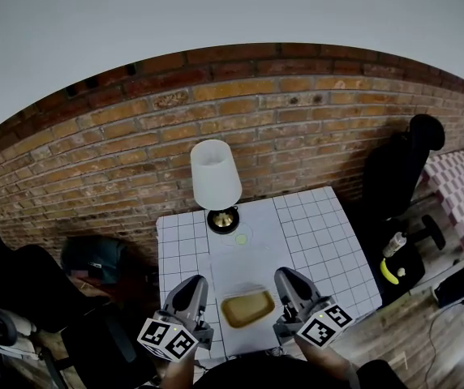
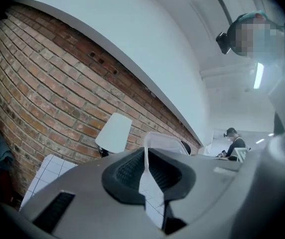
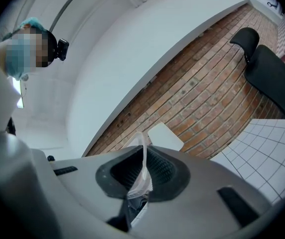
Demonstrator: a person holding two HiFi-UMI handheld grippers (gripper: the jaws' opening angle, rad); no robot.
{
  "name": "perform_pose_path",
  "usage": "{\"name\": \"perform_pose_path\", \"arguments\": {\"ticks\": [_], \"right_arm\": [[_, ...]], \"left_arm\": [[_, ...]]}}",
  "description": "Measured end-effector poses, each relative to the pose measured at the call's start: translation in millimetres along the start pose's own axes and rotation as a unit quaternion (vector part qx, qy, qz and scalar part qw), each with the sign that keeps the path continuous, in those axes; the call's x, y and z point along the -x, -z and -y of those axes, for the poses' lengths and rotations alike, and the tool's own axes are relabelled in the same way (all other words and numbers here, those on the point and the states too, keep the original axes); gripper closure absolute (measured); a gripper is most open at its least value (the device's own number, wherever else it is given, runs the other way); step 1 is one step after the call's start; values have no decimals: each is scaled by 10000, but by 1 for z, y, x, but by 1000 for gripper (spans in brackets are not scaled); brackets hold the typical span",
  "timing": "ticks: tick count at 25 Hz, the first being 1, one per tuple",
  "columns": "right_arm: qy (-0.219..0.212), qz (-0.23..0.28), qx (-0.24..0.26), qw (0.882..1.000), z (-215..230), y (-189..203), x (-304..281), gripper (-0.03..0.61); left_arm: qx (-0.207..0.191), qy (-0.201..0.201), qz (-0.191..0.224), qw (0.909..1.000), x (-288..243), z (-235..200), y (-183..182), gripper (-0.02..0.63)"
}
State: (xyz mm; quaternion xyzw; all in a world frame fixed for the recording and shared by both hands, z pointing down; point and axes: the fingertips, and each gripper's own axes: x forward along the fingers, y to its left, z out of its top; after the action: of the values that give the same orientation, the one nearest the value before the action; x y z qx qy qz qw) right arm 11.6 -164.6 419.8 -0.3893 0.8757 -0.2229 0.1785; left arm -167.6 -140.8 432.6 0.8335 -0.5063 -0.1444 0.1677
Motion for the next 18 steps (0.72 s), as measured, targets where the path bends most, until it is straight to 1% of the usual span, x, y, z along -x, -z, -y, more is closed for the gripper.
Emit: {"name": "perform_pose_path", "arguments": {"ticks": [7, 13, 18], "right_arm": [[-192, 200, 79, 9996, -13, -18, 0, 557], [-247, 208, 104, 9994, -17, -22, -1, 557], [-274, 180, 132, 9994, -20, -21, 0, 558]], "left_arm": [[-115, 55, 207, 9997, 1, 9, -15, 583], [-249, 69, 243, 9994, 3, 13, -24, 583], [-286, 70, 278, 9992, 6, 15, -26, 583]]}}
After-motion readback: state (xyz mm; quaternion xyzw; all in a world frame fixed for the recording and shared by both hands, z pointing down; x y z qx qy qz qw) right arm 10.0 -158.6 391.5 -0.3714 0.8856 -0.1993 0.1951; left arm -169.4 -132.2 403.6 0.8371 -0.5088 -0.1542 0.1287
